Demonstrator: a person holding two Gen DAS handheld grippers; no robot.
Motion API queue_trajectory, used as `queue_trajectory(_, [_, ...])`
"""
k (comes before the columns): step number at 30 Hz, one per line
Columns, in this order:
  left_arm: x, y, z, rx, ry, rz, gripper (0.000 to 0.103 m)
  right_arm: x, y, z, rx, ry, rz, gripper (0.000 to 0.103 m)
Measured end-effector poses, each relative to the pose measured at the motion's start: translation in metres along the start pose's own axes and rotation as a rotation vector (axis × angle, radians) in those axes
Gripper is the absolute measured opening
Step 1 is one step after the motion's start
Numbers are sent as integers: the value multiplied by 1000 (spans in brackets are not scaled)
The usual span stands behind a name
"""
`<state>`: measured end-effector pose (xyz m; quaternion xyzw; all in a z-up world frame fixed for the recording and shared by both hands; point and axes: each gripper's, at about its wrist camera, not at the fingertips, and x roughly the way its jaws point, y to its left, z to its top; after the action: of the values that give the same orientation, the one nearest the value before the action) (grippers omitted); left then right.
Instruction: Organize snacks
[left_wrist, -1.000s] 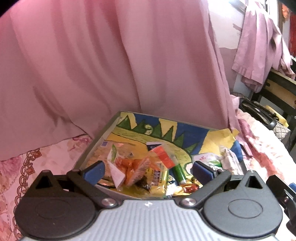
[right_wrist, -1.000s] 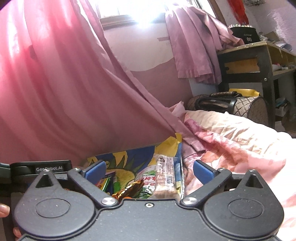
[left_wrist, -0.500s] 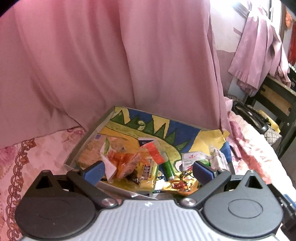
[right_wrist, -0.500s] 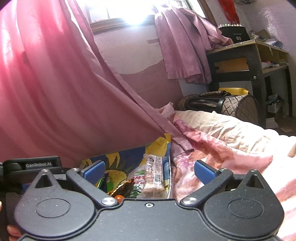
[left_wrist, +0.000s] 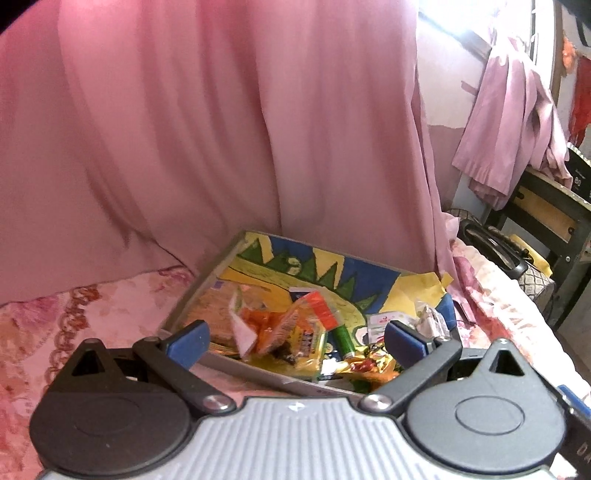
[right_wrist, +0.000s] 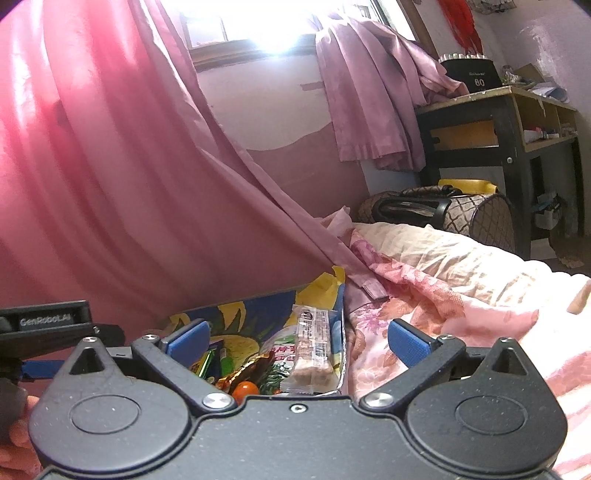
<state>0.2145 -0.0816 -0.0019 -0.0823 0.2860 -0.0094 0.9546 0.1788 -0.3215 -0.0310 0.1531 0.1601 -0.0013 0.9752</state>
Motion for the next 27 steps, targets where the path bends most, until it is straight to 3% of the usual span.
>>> queue_trajectory(12, [-74,25,-28,32,-119,63,103,-57,23,-9,-52,-59,30,102])
queue_trajectory(27, [-149,66,-62,10,-181,84,103,-139,57,-37,-121,-138,42,102])
